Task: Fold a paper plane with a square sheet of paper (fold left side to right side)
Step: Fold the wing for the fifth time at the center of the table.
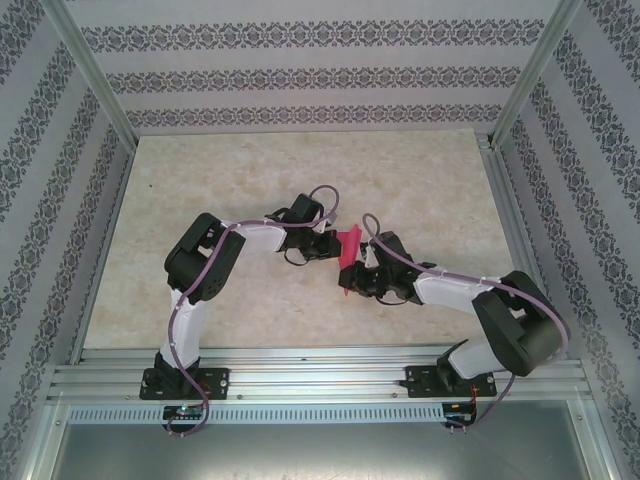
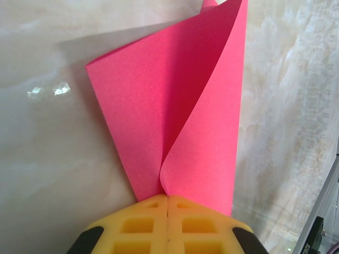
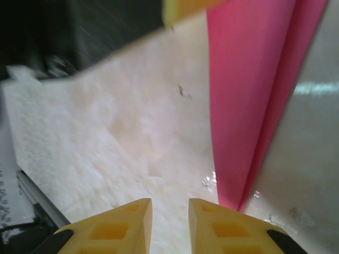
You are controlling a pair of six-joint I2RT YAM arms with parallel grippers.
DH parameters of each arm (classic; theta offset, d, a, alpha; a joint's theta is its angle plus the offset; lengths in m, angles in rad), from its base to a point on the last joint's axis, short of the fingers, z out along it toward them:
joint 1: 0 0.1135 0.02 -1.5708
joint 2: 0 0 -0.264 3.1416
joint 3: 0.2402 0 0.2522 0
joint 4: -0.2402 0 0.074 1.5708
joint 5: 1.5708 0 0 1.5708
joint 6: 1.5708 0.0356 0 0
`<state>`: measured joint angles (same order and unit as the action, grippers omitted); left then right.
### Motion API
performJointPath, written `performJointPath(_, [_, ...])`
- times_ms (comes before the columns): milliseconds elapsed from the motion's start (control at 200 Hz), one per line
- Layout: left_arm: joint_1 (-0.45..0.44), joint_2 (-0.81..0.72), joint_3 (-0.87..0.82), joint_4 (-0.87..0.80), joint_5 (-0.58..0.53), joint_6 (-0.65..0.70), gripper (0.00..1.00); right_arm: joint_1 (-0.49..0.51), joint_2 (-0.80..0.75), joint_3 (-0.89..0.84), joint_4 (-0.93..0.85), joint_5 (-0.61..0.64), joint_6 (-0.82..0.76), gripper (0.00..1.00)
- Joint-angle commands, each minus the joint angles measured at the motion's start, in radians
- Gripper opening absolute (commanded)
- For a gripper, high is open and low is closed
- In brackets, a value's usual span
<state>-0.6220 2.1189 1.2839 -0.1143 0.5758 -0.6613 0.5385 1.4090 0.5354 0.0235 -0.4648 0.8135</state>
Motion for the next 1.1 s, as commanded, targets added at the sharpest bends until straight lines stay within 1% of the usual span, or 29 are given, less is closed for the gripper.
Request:
performJointPath(0, [-0.004, 0.078, -0.006, -0.025, -0.106, 0.033, 0.00, -0.077, -0.034, 0.028, 0.006, -0.022, -0.036, 0.25])
performJointPath(110, [-0.004, 0.075, -0.007, -0.025, -0.106, 0.032, 0.00, -0.114, 0.017, 0.076, 0.000, -0.020, -0.066, 0.24])
performJointPath(350, [-0.005, 0.077, -0.005, -0.024, -0.103, 0.033, 0.00, -0.136, 0.167, 0.211, -0.011, 0.003, -0.098, 0.23])
performJointPath(490, [-0.006, 0.079, -0.001, -0.026, -0.103, 0.034, 0.00, -0.144, 0.254, 0.252, -0.021, 0.012, -0.108, 0.23])
performJointPath(629, [-0.007, 0.081, 0.000, -0.026, -0.101, 0.034, 0.00, -0.147, 0.312, 0.260, -0.017, 0.009, -0.116, 0.23])
performJointPath(714, [-0.007, 0.080, 0.002, -0.029, -0.101, 0.036, 0.00, -0.151, 0.334, 0.260, -0.039, 0.031, -0.128, 0.23])
performJointPath(874, [-0.008, 0.080, 0.003, -0.032, -0.103, 0.035, 0.00, -0.158, 0.343, 0.243, -0.075, 0.075, -0.143, 0.23])
performJointPath(1039, [-0.004, 0.067, 0.006, -0.046, -0.116, 0.047, 0.00, -0.161, 0.365, 0.226, -0.079, 0.081, -0.152, 0.22])
performJointPath(1094, [0.002, 0.046, 0.001, -0.051, -0.126, 0.052, 0.05, -0.161, 0.371, 0.220, -0.077, 0.080, -0.149, 0.22])
